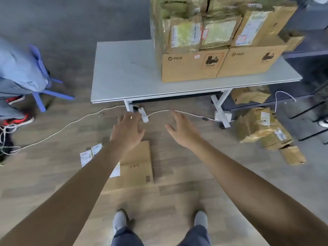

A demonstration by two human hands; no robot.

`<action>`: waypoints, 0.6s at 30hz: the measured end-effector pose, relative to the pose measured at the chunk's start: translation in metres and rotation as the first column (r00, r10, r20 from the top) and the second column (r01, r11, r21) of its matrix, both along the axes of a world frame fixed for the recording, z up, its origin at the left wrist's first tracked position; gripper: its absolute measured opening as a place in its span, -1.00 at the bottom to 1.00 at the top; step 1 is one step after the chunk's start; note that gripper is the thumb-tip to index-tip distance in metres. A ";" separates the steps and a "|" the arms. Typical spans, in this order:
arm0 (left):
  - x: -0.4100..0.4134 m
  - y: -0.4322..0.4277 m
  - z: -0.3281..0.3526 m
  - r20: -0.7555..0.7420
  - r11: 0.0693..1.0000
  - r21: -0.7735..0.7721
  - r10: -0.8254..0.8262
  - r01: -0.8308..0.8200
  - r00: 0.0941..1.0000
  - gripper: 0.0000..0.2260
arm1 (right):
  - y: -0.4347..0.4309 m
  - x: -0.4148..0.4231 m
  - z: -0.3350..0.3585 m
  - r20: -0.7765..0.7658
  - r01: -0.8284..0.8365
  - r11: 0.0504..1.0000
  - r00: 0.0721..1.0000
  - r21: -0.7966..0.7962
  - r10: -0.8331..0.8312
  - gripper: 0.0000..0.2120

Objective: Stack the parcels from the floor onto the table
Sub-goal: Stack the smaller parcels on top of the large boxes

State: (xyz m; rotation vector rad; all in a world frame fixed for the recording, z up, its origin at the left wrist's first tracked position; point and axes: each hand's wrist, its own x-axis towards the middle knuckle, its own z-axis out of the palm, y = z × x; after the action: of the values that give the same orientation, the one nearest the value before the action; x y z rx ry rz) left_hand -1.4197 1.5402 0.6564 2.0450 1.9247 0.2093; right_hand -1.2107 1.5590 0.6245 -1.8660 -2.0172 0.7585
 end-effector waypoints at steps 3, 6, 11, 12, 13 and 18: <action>-0.063 -0.005 -0.027 0.011 0.999 -0.042 0.000 0.000 1.000 -0.55 | -0.013 -0.058 -0.027 -0.008 -0.007 0.998 1.000 -0.065 0.006 -0.45; -0.115 -0.011 -0.061 0.040 0.990 -0.133 0.044 -0.038 0.998 -0.52 | -0.025 -0.100 -0.054 -0.023 -0.018 0.990 1.000 -0.137 0.015 -0.47; -0.171 -0.024 -0.138 0.011 0.937 -0.328 0.129 -0.119 0.992 -0.49 | -0.031 -0.148 -0.111 -0.009 -0.061 0.973 0.998 -0.221 0.061 -0.48; -0.179 -0.025 -0.155 -0.002 0.925 -0.353 0.148 -0.139 0.989 -0.47 | -0.029 -0.156 -0.127 -0.018 -0.082 0.966 0.997 -0.245 0.081 -0.48; -0.184 -0.025 -0.175 -0.005 0.915 -0.370 0.170 -0.160 0.985 -0.47 | -0.025 -0.163 -0.145 -0.034 -0.104 0.958 0.995 -0.266 0.098 -0.48; -0.209 -0.023 -0.287 -0.001 0.839 -0.481 0.292 -0.256 0.957 -0.50 | -0.001 -0.197 -0.256 -0.146 -0.172 0.924 0.981 -0.343 0.128 -0.50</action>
State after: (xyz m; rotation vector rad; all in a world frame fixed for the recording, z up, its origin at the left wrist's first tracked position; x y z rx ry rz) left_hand -1.6282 1.5174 0.3694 1.4222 1.9752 -0.1202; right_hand -1.4081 1.5580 0.3684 -1.8006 -2.0704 1.3235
